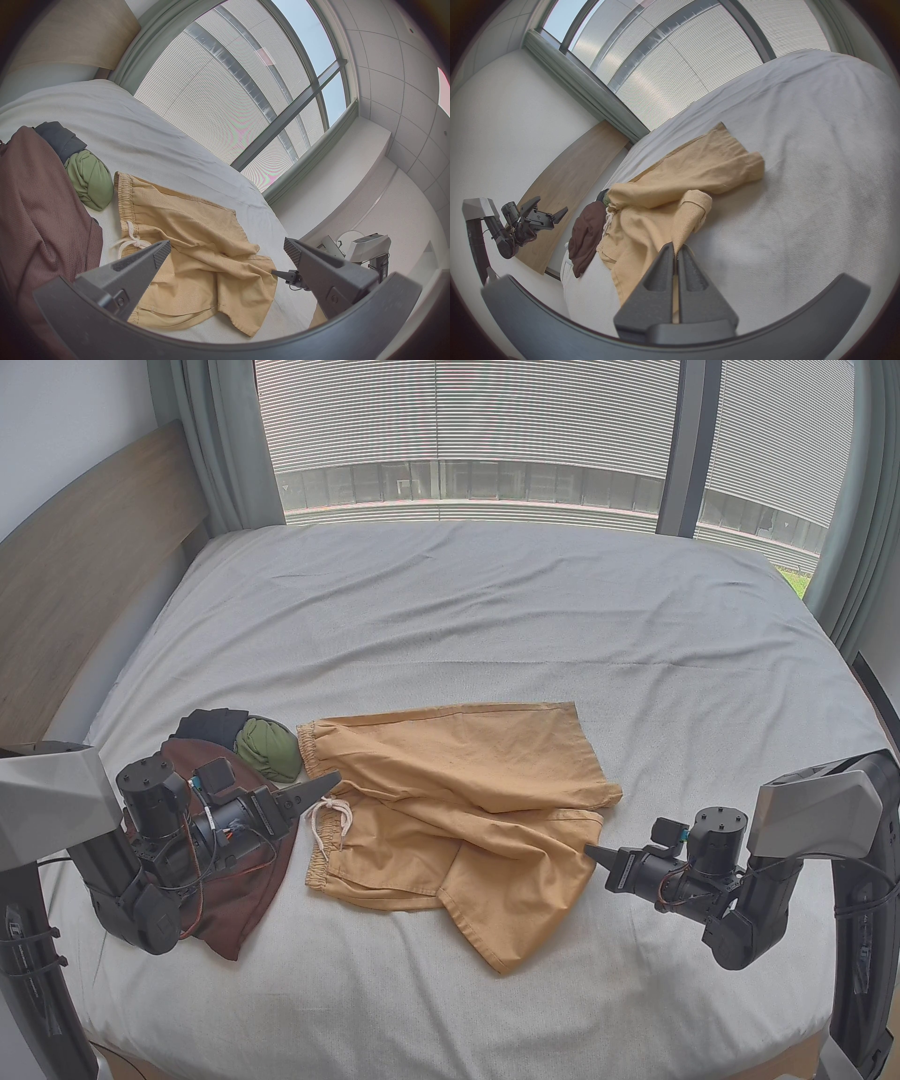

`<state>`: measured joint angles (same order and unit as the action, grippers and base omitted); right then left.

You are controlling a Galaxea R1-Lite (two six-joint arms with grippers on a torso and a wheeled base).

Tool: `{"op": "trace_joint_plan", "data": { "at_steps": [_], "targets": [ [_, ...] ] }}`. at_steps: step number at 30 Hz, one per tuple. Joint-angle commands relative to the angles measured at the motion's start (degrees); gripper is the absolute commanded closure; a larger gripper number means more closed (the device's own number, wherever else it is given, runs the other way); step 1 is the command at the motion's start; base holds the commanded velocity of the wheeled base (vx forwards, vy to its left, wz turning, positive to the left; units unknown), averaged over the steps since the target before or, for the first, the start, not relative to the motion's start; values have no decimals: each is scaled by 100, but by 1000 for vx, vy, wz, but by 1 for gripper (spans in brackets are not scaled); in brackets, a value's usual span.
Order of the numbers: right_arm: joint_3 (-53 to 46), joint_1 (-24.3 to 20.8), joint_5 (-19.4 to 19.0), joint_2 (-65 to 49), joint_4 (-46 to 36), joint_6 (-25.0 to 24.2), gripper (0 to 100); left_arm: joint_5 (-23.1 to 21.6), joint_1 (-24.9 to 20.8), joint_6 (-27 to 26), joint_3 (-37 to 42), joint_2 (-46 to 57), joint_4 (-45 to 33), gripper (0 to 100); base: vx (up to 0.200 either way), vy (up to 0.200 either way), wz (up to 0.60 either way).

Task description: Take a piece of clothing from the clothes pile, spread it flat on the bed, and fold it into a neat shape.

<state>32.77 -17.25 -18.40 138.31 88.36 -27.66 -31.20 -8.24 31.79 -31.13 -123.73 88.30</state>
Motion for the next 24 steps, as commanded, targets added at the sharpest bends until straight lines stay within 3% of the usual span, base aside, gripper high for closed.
{"op": "trace_joint_plan", "data": {
  "at_steps": [1,24],
  "targets": [
    [239,-217,-15,3,-3,-3,100,-1,-2,2,2,-19,3,0,0,0,0],
    [1979,-1008,-41,987,-346,-29,100,-1,-11,20,2,-63,3,0,0,0,0]
  ]
}}
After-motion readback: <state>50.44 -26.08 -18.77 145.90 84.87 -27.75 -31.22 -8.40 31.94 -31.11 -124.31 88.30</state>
